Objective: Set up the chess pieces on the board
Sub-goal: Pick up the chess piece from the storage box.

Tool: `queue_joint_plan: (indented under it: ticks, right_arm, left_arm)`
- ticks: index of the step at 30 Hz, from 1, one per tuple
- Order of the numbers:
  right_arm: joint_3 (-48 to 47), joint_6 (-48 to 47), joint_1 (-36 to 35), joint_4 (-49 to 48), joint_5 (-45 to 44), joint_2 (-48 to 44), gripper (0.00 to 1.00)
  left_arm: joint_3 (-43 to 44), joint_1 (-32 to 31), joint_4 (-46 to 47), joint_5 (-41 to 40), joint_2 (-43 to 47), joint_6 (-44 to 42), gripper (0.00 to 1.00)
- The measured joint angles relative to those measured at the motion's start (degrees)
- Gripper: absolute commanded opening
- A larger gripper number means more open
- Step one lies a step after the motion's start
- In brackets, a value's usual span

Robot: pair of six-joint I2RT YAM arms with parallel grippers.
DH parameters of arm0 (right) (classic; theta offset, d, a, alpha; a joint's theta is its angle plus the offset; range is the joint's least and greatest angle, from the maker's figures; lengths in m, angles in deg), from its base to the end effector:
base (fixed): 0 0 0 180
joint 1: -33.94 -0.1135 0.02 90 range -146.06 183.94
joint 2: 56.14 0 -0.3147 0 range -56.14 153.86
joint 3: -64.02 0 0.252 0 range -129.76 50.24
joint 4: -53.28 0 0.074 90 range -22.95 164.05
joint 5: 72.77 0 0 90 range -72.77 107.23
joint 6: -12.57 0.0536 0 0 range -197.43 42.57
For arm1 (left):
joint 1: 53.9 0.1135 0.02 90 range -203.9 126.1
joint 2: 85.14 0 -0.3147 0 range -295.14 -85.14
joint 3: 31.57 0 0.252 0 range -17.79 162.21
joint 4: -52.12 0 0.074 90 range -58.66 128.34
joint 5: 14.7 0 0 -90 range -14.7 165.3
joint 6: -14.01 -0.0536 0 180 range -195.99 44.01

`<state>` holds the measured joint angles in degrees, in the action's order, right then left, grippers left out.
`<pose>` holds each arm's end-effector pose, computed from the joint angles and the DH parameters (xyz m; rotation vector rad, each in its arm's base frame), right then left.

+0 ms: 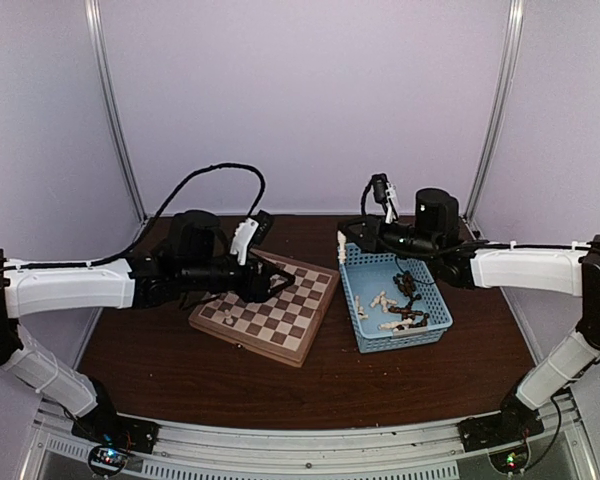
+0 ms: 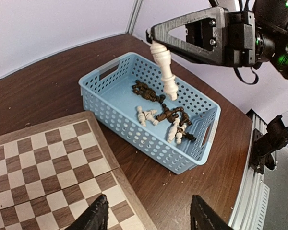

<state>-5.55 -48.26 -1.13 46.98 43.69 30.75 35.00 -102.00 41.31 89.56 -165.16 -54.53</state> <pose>0.2836 0.2283 0.3294 -0.4590 1.8529 1.1943 0.2075 -0.2510 0.3131 0.6568 2.0285 -1.0017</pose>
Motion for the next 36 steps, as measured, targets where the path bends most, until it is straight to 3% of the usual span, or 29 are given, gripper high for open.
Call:
queue_joint_plan:
  ticks: [10,22,24,31,34,36]
  right_arm:
    - [2.9,12.2,-3.8,-24.5,3.1,2.0,0.08]
    - [2.8,16.1,-7.6,-32.0,3.1,7.8,0.08]
    - [2.8,16.3,-8.0,-32.7,3.1,8.5,0.07]
    - [2.8,16.5,-8.4,-34.1,3.1,9.4,0.07]
    - [2.8,15.9,-8.4,-33.8,3.1,9.4,0.06]
    - [2.7,14.2,-8.4,-32.7,3.0,9.4,0.07]
  left_arm:
    - [1.7,-1.0,8.7,1.5,-4.4,1.0,0.61]
    - [5.4,-1.3,11.0,3.7,-7.1,1.1,0.57]
    - [5.8,-1.3,11.1,3.9,-7.6,1.1,0.51]
    - [7.0,-1.4,9.8,3.3,-10.2,1.5,0.12]
    - [7.1,-1.5,8.9,3.0,-10.2,1.5,0.02]
    - [7.6,-1.5,7.9,2.4,-10.2,1.0,0.00]
